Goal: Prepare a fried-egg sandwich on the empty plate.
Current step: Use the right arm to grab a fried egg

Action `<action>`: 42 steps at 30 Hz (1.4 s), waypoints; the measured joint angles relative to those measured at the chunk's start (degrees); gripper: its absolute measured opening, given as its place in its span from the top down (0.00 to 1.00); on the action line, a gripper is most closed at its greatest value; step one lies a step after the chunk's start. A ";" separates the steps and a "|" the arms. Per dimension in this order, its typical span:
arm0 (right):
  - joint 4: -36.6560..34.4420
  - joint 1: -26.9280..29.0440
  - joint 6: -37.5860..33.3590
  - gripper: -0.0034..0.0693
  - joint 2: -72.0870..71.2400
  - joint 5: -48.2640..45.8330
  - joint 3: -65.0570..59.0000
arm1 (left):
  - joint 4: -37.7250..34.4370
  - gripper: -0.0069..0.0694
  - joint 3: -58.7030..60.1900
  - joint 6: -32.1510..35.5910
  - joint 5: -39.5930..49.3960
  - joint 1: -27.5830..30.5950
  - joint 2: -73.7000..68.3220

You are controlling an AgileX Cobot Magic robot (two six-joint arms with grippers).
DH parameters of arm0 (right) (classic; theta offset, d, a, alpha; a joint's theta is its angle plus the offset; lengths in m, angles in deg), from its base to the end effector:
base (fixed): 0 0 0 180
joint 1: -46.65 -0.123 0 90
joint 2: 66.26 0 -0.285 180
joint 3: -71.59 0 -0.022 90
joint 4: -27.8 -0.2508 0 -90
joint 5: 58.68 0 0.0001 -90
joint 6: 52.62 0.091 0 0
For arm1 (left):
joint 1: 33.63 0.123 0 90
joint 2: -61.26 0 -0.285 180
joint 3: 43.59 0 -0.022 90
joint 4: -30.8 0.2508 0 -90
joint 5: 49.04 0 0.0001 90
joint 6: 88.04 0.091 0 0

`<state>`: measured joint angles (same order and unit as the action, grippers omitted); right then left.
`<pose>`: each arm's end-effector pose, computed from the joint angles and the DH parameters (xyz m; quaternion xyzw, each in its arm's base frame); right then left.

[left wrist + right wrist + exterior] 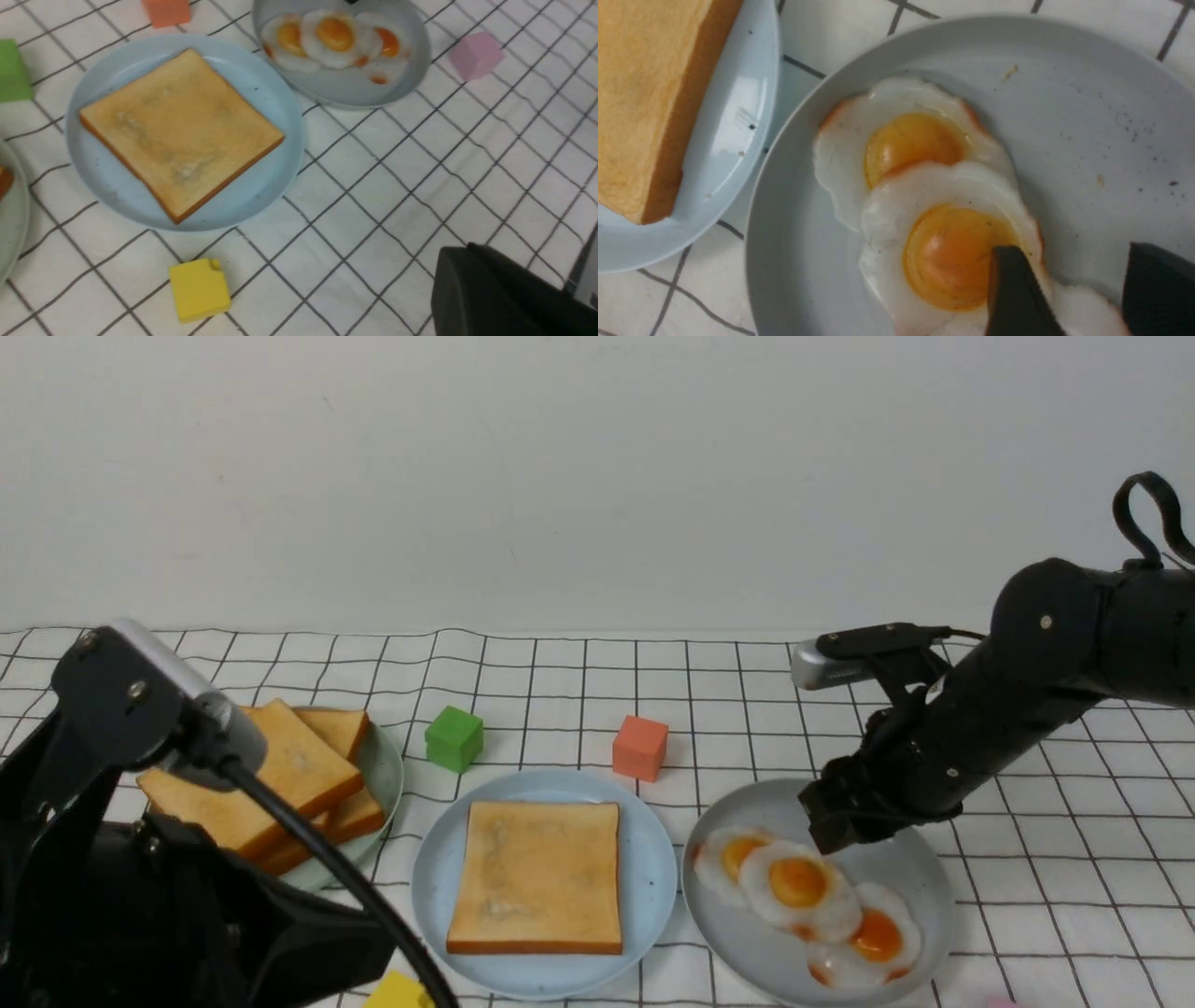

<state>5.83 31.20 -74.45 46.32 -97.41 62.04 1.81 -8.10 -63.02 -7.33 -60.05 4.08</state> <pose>0.3466 0.1179 0.1889 -0.1893 0.9578 0.1330 0.1709 0.1324 -0.0986 0.3167 0.2903 0.8508 -0.2305 0.3725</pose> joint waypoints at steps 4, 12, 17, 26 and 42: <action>-1.19 0.00 -1.38 0.48 1.17 0.07 0.05 | 3.07 0.93 -0.35 -3.56 -1.13 -0.42 -0.57; -1.53 0.00 -2.31 0.59 4.20 0.61 0.05 | 3.26 0.93 -0.42 -4.33 -1.31 -0.48 -0.57; -1.69 0.00 -2.65 0.72 4.43 0.36 0.35 | 3.21 0.93 -0.42 -4.47 -1.38 -0.48 -0.57; -1.39 0.00 -3.56 0.93 4.71 0.12 0.44 | 2.41 0.93 -0.42 -4.53 -1.38 -0.48 -0.57; -1.28 0.00 -5.38 0.66 3.23 -0.48 0.54 | 2.14 0.92 -0.42 -4.64 -0.76 -0.48 -0.57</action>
<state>4.55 31.20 -79.83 49.56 -97.89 62.58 3.96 -8.52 -67.66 -8.09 -60.53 3.51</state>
